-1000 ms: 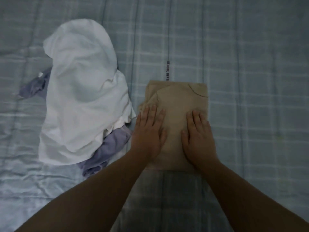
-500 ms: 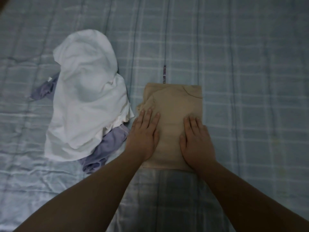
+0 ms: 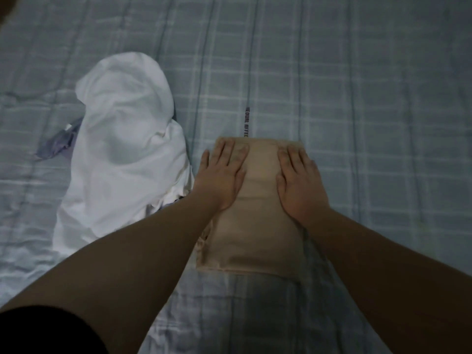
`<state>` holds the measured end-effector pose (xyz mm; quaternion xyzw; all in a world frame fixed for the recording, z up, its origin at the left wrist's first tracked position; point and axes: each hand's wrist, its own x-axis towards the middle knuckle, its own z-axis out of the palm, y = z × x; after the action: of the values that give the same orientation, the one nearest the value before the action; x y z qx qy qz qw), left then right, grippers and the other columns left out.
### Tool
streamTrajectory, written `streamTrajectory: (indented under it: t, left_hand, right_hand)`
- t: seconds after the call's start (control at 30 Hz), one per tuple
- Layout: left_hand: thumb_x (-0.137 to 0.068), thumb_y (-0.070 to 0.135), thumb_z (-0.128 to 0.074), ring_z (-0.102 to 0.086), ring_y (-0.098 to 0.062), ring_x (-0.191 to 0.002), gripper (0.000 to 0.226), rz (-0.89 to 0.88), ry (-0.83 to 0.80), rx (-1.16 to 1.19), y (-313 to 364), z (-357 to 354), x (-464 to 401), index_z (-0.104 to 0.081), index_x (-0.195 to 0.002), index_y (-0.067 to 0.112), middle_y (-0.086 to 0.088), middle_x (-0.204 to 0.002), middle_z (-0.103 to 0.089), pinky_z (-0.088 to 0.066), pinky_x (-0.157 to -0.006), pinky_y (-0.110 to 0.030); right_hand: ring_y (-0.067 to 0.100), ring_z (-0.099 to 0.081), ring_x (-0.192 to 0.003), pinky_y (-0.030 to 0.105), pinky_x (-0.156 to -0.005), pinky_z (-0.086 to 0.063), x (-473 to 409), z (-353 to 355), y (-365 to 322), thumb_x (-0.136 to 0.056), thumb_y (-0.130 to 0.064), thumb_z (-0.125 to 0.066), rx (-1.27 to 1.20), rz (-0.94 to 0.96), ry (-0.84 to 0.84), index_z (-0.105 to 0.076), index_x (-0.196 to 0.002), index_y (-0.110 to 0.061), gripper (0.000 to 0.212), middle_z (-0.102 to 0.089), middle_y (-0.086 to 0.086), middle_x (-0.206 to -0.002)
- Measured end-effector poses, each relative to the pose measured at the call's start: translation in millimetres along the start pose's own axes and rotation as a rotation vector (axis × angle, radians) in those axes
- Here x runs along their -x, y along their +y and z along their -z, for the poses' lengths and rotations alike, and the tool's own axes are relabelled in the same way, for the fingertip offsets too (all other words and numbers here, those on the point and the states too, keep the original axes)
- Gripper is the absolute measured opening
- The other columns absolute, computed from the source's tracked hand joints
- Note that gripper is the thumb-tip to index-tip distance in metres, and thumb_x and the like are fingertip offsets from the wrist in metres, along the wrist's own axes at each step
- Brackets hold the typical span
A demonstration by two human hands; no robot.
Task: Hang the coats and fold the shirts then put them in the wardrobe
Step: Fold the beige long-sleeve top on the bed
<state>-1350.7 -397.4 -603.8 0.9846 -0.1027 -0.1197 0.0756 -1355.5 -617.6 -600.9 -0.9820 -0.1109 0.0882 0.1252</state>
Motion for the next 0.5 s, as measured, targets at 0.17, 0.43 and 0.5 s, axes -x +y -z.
streamTrajectory:
  t: [0.17,0.43,0.5]
  left_hand:
    - [-0.094,0.049,-0.046,-0.002,-0.032,-0.151,0.071,0.008,0.097,0.240,-1.7,20.1,-8.1,-0.019,-0.156,0.028,-0.014,-0.164,-0.004,-0.011,-0.121,-0.047]
    - [-0.072,0.025,-0.084,-0.050,-0.032,-0.123,0.091,0.311,-0.168,0.555,-17.9,54.8,-43.3,-0.033,-0.146,0.015,-0.016,-0.138,-0.047,-0.038,-0.090,-0.029]
    - [-0.072,0.027,-0.085,-0.056,-0.026,-0.114,0.083,0.341,-0.201,0.600,-21.2,60.7,-44.3,-0.041,-0.140,0.010,-0.010,-0.130,-0.055,-0.039,-0.083,-0.026]
  right_hand:
    - [0.029,-0.013,-0.149,0.042,-0.123,-0.014,-5.8,16.8,-5.9,-0.091,-0.017,-0.056,-0.382,-0.167,0.102,-0.022,-0.156,-0.019,0.073,-0.012,0.012,-0.164]
    - [0.033,-0.053,-0.123,0.032,-0.096,-0.042,-47.8,66.0,-1.2,-0.081,-0.013,-0.069,-0.655,-0.637,-0.228,-0.036,-0.147,-0.008,0.074,-0.053,0.015,-0.137]
    - [0.031,-0.061,-0.110,0.038,-0.093,-0.050,-47.5,70.1,2.2,-0.077,-0.011,-0.072,-0.695,-0.648,-0.254,-0.055,-0.129,-0.005,0.055,-0.063,0.016,-0.124]
